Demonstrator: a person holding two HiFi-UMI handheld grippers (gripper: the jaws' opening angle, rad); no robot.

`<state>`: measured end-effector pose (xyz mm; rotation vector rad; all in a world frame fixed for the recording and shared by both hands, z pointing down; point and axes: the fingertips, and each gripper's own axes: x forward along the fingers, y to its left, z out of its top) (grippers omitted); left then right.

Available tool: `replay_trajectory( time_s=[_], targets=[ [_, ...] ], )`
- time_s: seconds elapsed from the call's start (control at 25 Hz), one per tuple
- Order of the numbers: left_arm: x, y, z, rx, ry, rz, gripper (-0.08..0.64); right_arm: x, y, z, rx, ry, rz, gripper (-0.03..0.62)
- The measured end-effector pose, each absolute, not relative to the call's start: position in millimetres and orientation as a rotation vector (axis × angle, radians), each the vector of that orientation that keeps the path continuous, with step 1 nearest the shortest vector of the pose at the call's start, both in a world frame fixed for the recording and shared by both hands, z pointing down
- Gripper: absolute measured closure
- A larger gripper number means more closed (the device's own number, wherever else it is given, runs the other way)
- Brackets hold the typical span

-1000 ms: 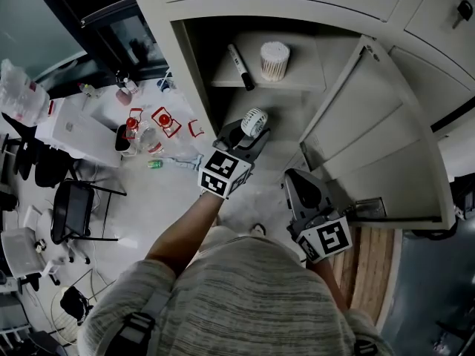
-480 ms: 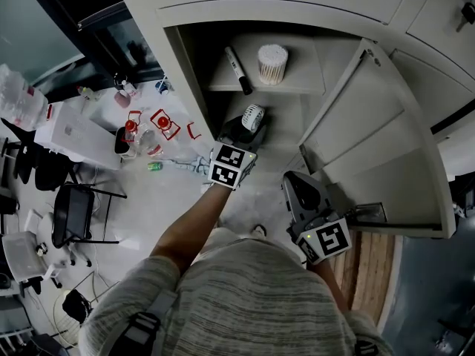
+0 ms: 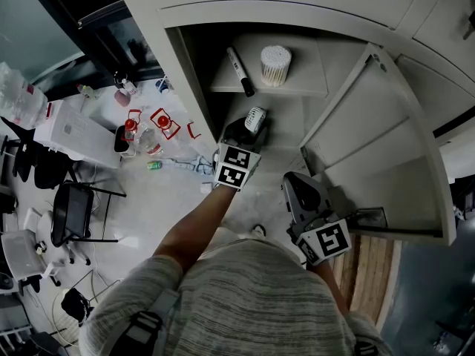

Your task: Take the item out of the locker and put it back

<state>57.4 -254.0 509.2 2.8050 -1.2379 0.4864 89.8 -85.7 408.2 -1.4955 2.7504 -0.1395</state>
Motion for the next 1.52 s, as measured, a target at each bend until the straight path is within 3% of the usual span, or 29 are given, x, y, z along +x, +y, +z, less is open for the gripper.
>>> replay_trajectory(
  time_s=[0.64, 1.0, 1.52],
  targets=[
    [55, -256, 525, 2.694, -1.310, 0.604, 0.411, 87, -84, 406, -1.478, 2.752, -0.154, 0.565],
    [53, -250, 538, 2.664, -1.293, 0.652, 0.335, 86, -82, 404, -1.456, 2.759, -0.171, 0.566],
    [40, -230, 512, 2.727, -1.288, 0.635, 0.287, 81, -79, 402, -1.434, 2.760, -0.171, 0.566]
  ],
)
